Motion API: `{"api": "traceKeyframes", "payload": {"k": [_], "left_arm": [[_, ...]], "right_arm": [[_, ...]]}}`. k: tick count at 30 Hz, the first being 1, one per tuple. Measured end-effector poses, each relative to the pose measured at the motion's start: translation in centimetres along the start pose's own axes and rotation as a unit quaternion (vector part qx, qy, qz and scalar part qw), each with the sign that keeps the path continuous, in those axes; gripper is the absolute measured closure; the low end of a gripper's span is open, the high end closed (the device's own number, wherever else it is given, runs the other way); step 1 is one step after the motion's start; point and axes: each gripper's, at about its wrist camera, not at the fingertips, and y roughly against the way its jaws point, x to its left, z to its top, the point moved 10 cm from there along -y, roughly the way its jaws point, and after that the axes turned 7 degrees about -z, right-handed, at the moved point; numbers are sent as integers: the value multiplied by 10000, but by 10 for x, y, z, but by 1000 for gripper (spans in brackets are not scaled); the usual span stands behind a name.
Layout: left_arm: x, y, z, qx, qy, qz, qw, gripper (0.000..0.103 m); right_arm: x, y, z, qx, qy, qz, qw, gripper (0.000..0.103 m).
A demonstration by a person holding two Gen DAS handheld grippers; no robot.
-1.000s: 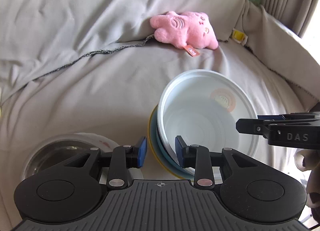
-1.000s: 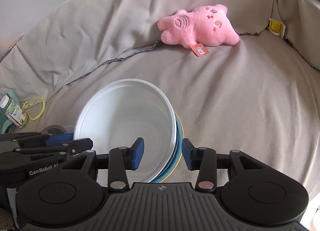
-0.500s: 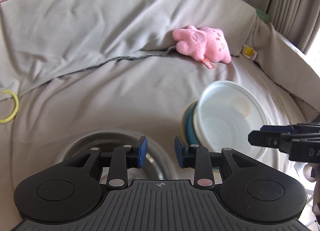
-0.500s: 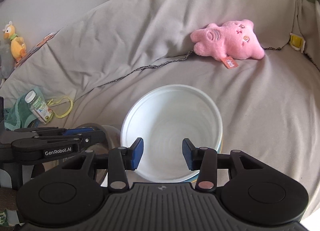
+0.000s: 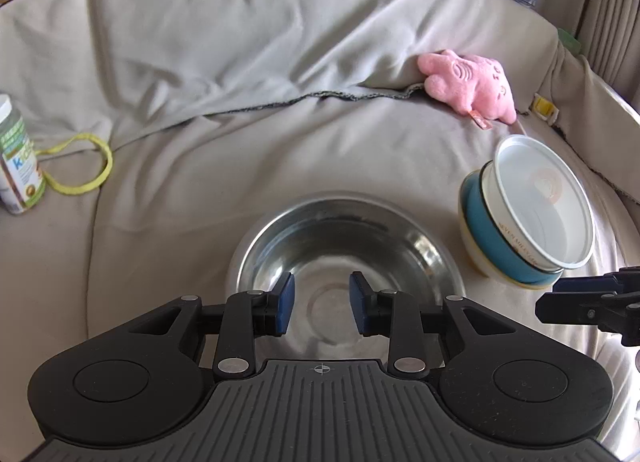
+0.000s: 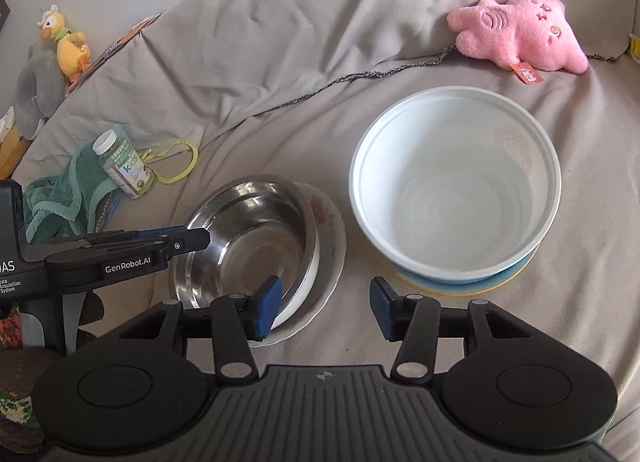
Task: Organize plates and bowls
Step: 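Move both grippers toward the steel bowl on the floral plate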
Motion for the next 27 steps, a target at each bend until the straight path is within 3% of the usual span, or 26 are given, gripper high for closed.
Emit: {"api": "traceKeyframes", "payload": {"k": [19,27], "left_arm": [[21,-18,-27,231,368,-59,9990,72],[21,-21,-27,176,465,-134,9987,72]], "right_arm": [[-9,-42,-36,250,-422,-357,9982,51],[-17,-60,-44,398,-766,-263,9959,50]]}}
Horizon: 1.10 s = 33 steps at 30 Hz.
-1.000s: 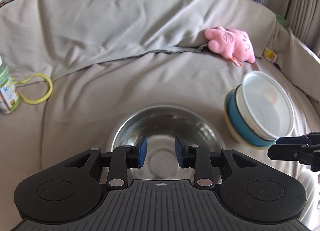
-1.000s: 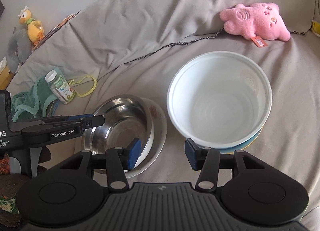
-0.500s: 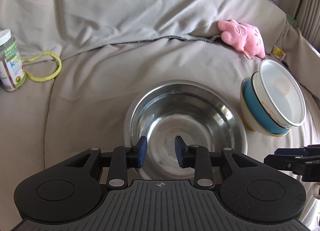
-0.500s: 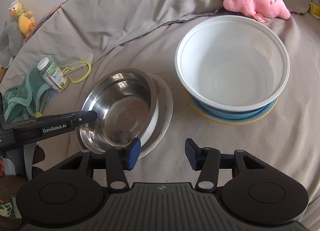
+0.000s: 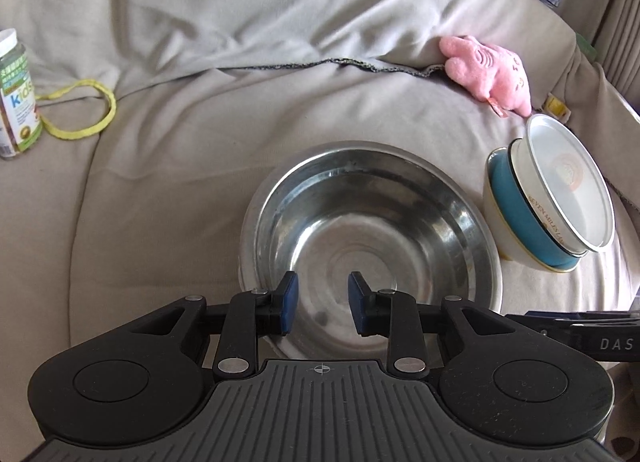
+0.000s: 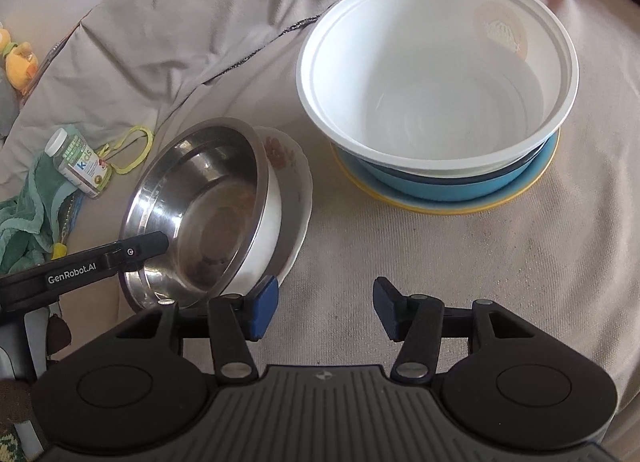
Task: Organize plates and bowls
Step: 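Move both grippers toward the steel bowl on the floral plate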
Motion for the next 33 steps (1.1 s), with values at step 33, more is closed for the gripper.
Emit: {"api": "traceKeyframes", "payload": {"k": [33], "left_arm": [[48,5,9,-413,649,69,9970,71]], "right_arm": [[14,16,6,-544,-329,56,9980,46]]}}
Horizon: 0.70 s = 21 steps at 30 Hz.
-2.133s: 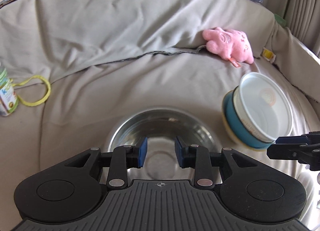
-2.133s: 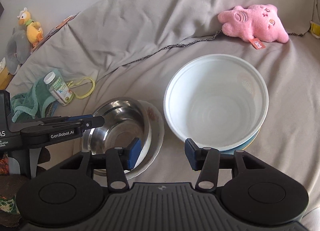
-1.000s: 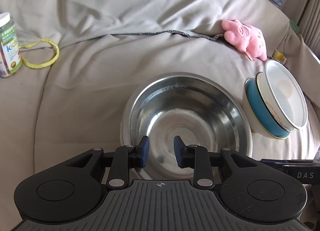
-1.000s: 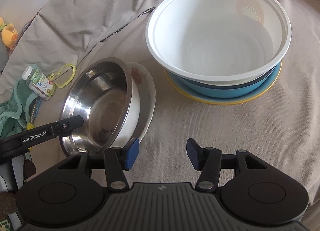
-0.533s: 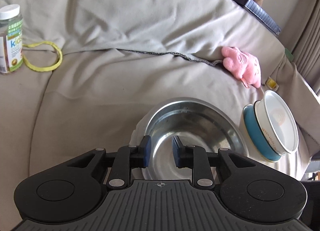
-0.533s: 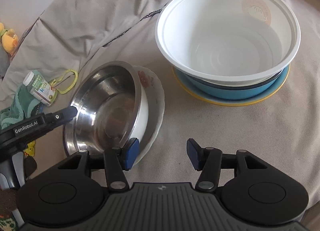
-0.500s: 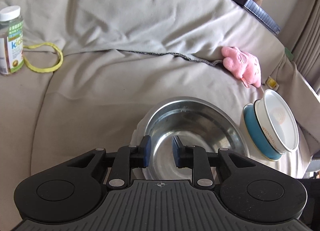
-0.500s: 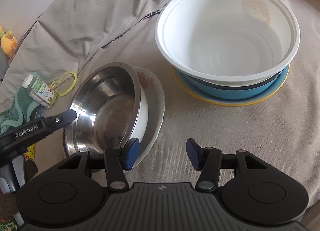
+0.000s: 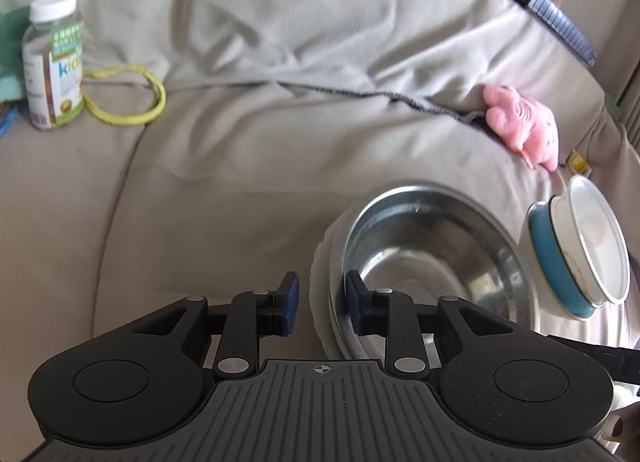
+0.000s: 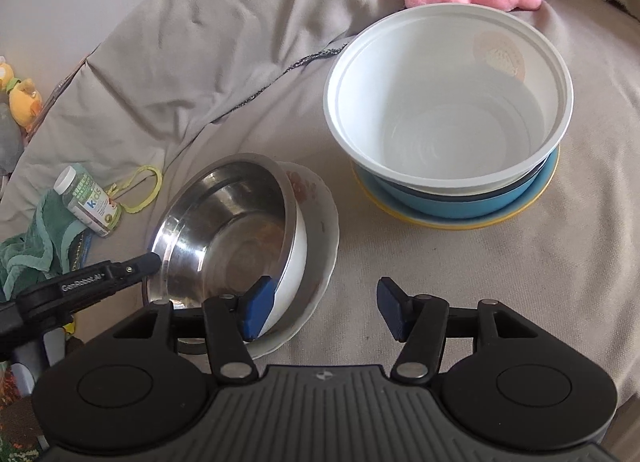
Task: Organize plates and bowls
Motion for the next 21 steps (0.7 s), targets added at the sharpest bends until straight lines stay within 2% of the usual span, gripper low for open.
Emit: {"api": "traceKeyframes", "payload": {"k": [3,12,17,21], "left_arm": [[1,-9,-6,101,-97,111,9998,67],[-1,-27,-15,349,-163,131,9992,68],[-1,-37,-20,517,35,-132,9986,68],[-2,-38,-19,506,62,-171,9986,69]], "right_arm": [[9,-8,-3,75,1,98,9999,44],[27,-31,-10,446,49,220,9987,43],[32,-46,-19,769,-111,446,9960,42],[37,-50,-22,837,-40,570,9949,45]]}}
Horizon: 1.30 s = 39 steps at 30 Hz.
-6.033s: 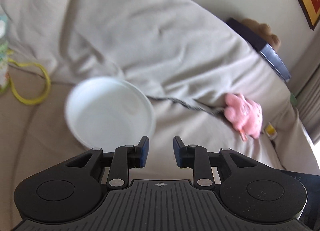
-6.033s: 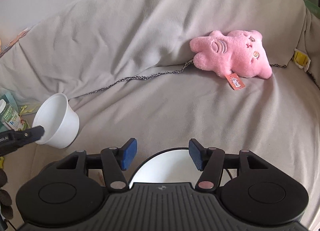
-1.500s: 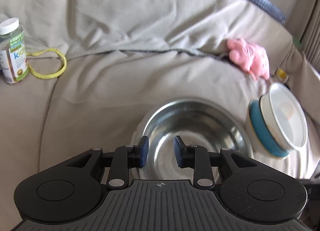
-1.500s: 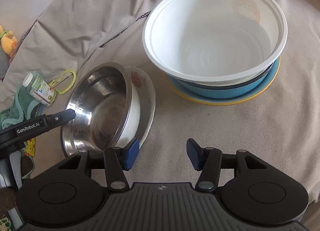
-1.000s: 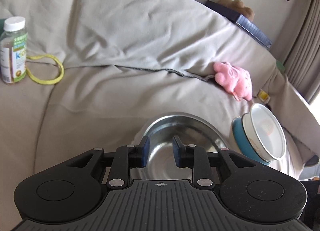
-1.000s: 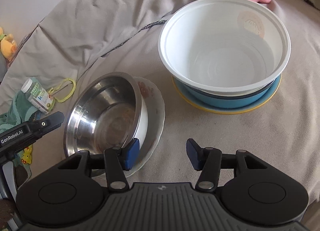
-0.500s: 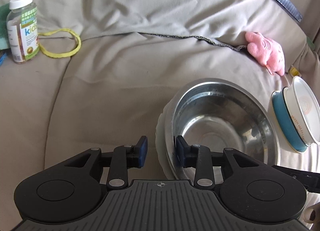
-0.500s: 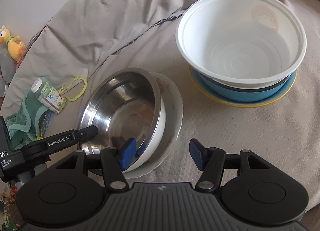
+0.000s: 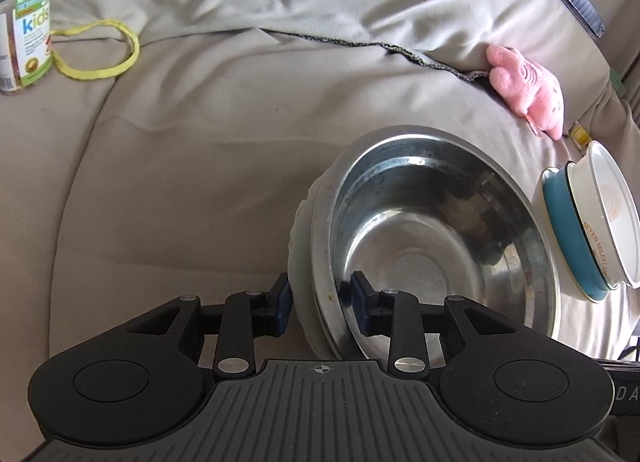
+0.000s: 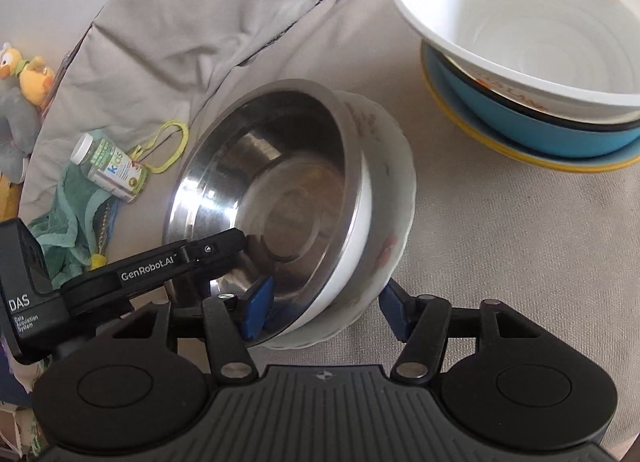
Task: Organize plates and bowls
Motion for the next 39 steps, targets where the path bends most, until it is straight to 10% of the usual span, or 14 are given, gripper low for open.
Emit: {"api": "traceKeyframes", "payload": {"k": [17,27,31,39], "left_arm": [[-1,-6,18,-250,-141,181,9994,68],[-17,60,41,-1420,-472,833,9852,69],[-55,71,54,-1580,-450,379,9857,69],[-170,27,46,-691,-760,-744,9919,68]], "right_arm": [[4,-7,7,-72,99,-53,9999,44],[-9,49,4,-264,419,129,9987,42],[-27,88,15,-574,790,-134,9951,42],[-75,161,79,-1546,1050,-502,9811,37]]}}
